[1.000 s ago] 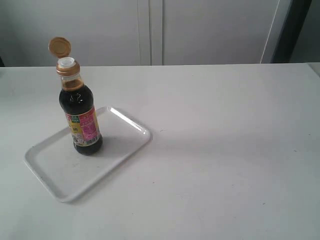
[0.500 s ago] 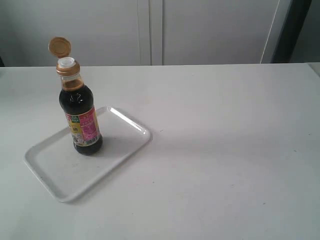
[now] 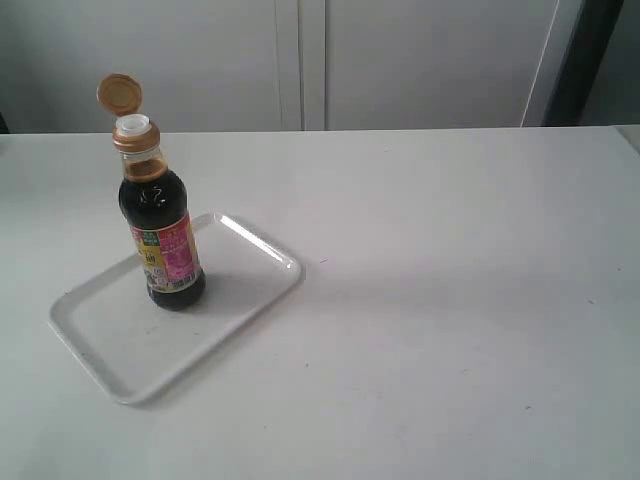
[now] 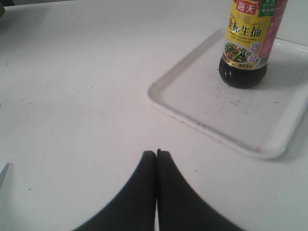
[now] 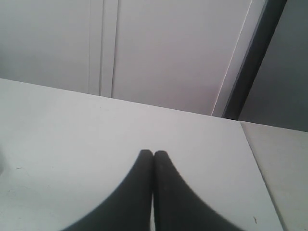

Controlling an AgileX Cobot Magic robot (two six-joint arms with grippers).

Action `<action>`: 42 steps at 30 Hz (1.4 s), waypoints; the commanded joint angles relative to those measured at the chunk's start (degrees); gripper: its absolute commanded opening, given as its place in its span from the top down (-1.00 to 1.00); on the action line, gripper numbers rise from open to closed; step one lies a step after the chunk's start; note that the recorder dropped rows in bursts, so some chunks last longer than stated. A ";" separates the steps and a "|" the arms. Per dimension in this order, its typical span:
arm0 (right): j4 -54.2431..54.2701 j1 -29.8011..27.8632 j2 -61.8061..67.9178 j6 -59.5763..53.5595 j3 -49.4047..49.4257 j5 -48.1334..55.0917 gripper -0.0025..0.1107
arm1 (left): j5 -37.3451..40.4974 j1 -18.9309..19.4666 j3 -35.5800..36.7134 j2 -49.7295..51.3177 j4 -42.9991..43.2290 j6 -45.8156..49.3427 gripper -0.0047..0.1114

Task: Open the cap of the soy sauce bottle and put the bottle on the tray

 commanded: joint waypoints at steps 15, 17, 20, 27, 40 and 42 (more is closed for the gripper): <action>-0.41 -0.36 -9.94 0.63 9.85 -2.85 0.96 | -0.26 0.23 0.22 -0.27 -0.42 -0.29 0.92; -0.41 -0.36 -12.68 0.63 11.61 -2.72 0.96 | -0.26 0.23 0.22 -0.27 -0.42 -0.29 0.92; -0.41 -0.36 -16.00 0.63 13.91 -2.07 0.96 | -0.26 0.23 0.22 -0.27 -0.42 -0.29 0.92; -0.41 -0.36 -21.71 3.13 18.81 -1.93 0.96 | -0.26 0.23 0.22 -0.27 -0.42 -0.29 0.92; -0.41 -0.36 -21.87 3.96 24.62 -1.72 0.96 | -0.26 0.23 0.22 -0.27 -0.42 -0.29 0.92; -0.41 -0.36 -21.87 3.96 25.43 -2.01 0.96 | -0.26 0.23 0.22 -0.27 -0.42 -0.29 0.92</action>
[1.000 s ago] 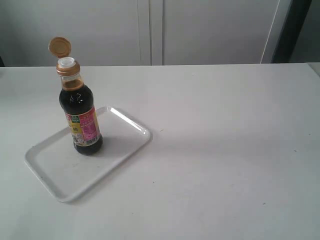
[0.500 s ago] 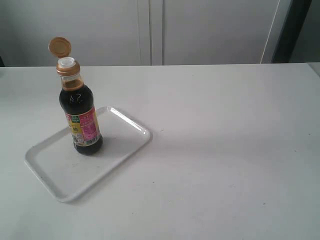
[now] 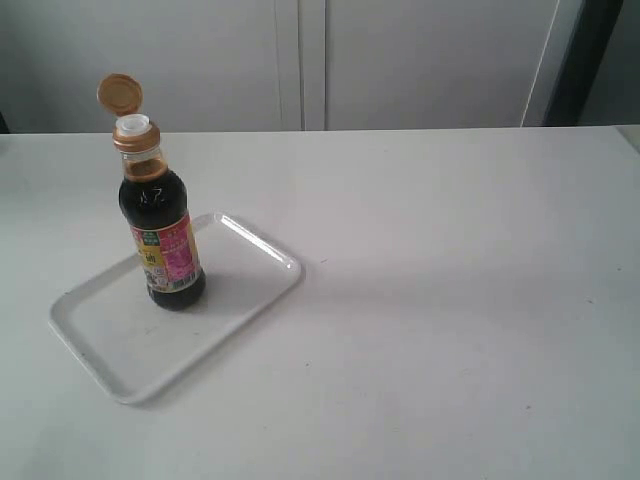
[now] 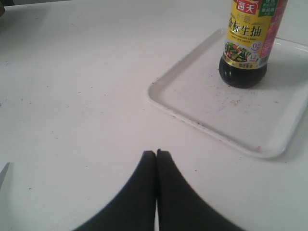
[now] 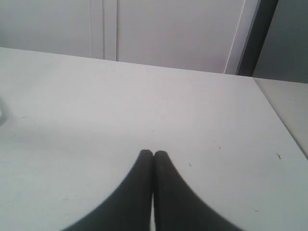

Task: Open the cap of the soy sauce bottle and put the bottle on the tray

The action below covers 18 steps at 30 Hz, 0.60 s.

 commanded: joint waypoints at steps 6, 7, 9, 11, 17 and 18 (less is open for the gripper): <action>0.00 -0.36 -0.34 0.38 4.31 -0.74 0.96 | -0.26 0.23 0.22 -0.27 -0.42 -0.29 0.92; 0.00 -0.36 -0.34 0.38 4.69 -0.74 0.96 | -0.26 0.23 0.22 -0.27 -0.42 -0.29 0.92; 0.00 -0.36 -0.34 0.38 5.72 -0.93 0.96 | -0.26 0.23 0.22 -0.27 -0.42 -0.29 0.92; 0.00 -0.36 -0.34 0.38 5.72 -1.65 0.96 | -0.26 0.23 0.22 -0.27 -0.42 -0.29 0.92; 0.00 -0.36 -0.34 0.38 5.72 -1.83 0.96 | -0.26 0.23 0.22 -0.27 -0.42 -0.29 0.92; 0.00 -0.36 -0.34 0.38 5.72 -1.83 0.96 | -0.26 0.23 0.22 -0.27 -0.42 -0.29 0.92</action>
